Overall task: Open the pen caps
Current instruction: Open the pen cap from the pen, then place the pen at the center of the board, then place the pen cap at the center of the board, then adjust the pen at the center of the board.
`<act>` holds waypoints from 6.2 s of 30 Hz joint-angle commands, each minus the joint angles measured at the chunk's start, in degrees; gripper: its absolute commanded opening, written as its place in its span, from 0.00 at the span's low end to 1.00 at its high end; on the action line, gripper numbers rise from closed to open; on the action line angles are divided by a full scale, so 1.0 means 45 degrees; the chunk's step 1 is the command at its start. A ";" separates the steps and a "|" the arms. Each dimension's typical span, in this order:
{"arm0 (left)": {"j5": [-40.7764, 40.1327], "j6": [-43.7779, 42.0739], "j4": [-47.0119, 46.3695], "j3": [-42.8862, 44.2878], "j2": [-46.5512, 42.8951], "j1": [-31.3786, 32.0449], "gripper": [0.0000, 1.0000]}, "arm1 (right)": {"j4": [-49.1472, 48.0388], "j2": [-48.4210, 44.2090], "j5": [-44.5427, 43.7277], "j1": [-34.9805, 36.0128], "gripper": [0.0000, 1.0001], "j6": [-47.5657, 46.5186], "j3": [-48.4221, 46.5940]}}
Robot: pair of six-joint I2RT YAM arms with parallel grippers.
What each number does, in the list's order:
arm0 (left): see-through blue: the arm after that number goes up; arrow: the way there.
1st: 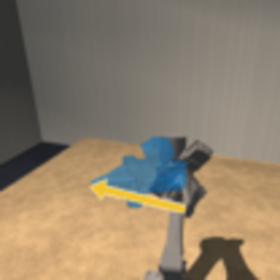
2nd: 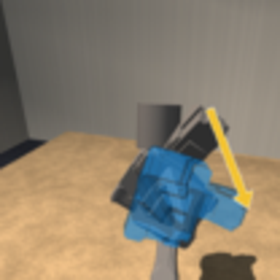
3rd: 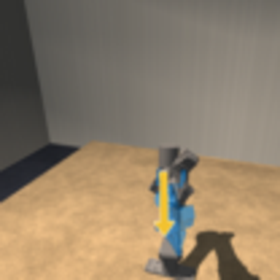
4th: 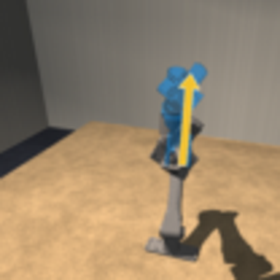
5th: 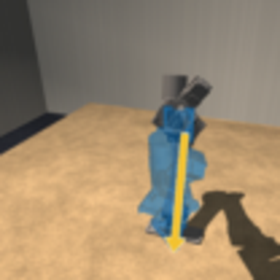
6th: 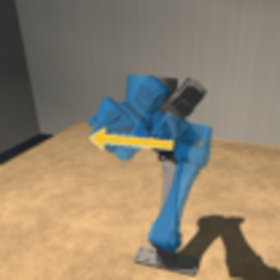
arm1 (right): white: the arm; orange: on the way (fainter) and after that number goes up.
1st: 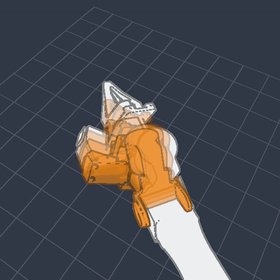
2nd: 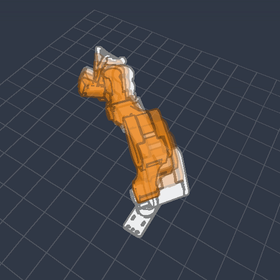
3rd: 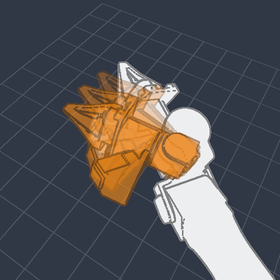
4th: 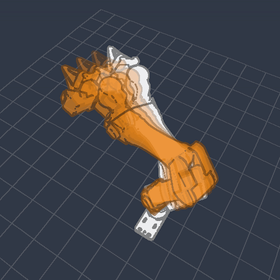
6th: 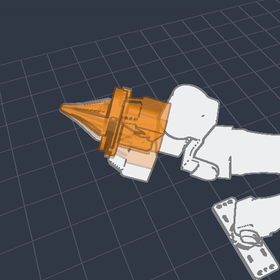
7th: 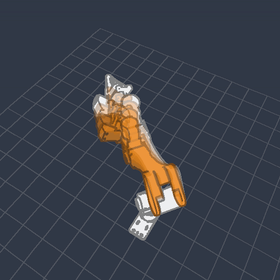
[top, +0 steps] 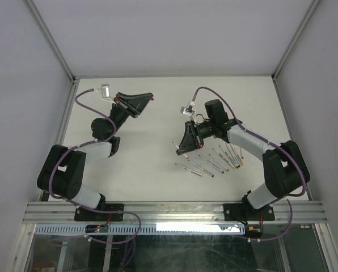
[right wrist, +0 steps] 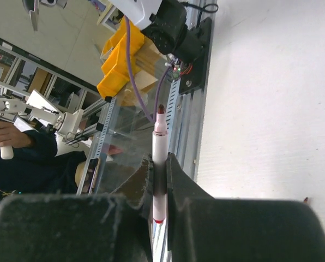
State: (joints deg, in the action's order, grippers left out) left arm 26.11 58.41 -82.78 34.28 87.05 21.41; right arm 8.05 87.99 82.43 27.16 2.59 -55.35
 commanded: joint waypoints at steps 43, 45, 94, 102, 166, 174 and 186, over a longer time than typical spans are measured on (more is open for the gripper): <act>-0.5630 0.0750 1.2595 -0.4242 -0.6875 0.0644 0.00 | 0.4138 0.1656 -1.7694 0.6231 0.29 -0.0693 0.0295; -0.5988 0.0760 1.2583 -0.4103 -0.6473 0.1186 0.00 | 0.4124 0.1668 -1.7698 0.6216 0.30 -0.0728 0.0292; -0.8832 -0.0818 2.1008 0.4333 0.2181 0.5286 0.33 | 0.6195 -0.2711 -1.0264 0.0231 0.51 -0.5007 -0.0571; -0.9578 -0.2563 2.0632 0.4356 0.0482 0.5284 0.49 | 0.6303 -0.2976 -0.9786 -0.0032 0.52 -0.5185 -0.0561; -0.4868 -0.7847 1.8667 0.6940 0.4326 -0.6470 0.46 | 0.6906 -0.2834 -0.8611 -0.0594 0.55 -0.6025 -0.0544; -0.4911 -0.7746 1.8843 0.6110 0.4238 -0.6448 0.46 | 0.6902 -0.2816 -0.8598 -0.0602 0.55 -0.6025 -0.0551; -0.4188 -0.7499 1.8976 0.4730 0.3296 -0.6391 0.47 | 0.6914 -0.2838 -0.8593 -0.0593 0.55 -0.6025 -0.0551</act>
State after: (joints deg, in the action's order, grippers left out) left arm 5.08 23.66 1.15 59.00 105.67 -7.22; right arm 39.79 75.72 42.46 24.82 -23.70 -56.16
